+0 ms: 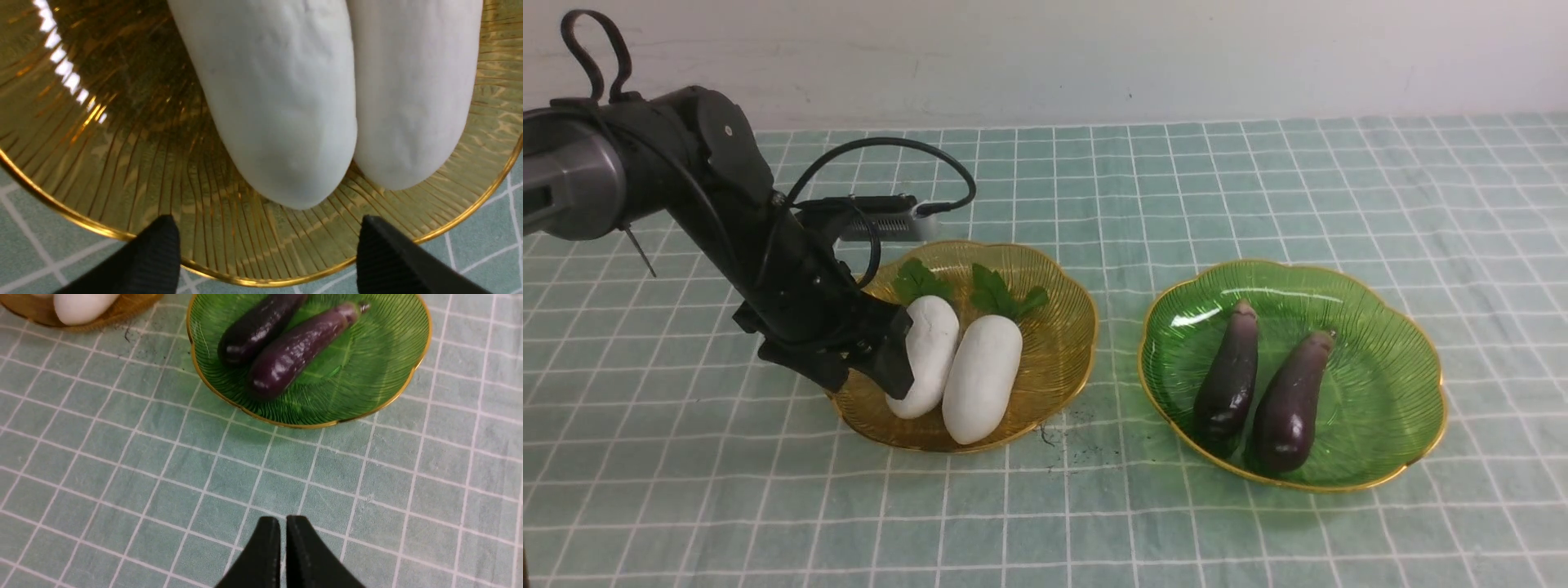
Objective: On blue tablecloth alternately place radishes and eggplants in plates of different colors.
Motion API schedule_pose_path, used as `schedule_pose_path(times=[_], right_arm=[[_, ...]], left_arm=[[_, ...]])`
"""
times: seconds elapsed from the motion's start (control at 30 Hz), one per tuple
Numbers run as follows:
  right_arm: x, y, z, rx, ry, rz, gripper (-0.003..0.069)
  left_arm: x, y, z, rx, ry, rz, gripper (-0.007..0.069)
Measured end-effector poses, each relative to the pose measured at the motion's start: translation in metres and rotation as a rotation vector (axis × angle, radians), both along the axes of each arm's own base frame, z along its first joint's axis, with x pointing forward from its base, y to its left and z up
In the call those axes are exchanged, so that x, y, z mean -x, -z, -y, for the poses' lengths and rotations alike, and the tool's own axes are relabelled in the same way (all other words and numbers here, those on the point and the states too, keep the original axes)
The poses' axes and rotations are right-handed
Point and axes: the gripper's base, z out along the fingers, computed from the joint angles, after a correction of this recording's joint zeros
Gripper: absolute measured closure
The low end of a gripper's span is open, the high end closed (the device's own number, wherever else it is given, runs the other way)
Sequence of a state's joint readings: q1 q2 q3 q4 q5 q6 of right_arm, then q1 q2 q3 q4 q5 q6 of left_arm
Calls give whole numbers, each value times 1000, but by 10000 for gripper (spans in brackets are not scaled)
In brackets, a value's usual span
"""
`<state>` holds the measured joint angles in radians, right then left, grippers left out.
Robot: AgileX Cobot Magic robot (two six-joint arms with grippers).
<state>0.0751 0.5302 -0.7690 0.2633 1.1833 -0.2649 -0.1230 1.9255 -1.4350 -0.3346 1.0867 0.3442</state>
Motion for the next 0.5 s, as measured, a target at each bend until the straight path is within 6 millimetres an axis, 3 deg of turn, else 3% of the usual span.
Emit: schedule_pose_path(times=[0.3,0.5], right_arm=[[69,-12,6,-13,9,324,647],[85,-12,11,-40,56,586,647]], left_arm=[[0,0,0,0,-1,2,104],[0,0,0,0,-2,3,104]])
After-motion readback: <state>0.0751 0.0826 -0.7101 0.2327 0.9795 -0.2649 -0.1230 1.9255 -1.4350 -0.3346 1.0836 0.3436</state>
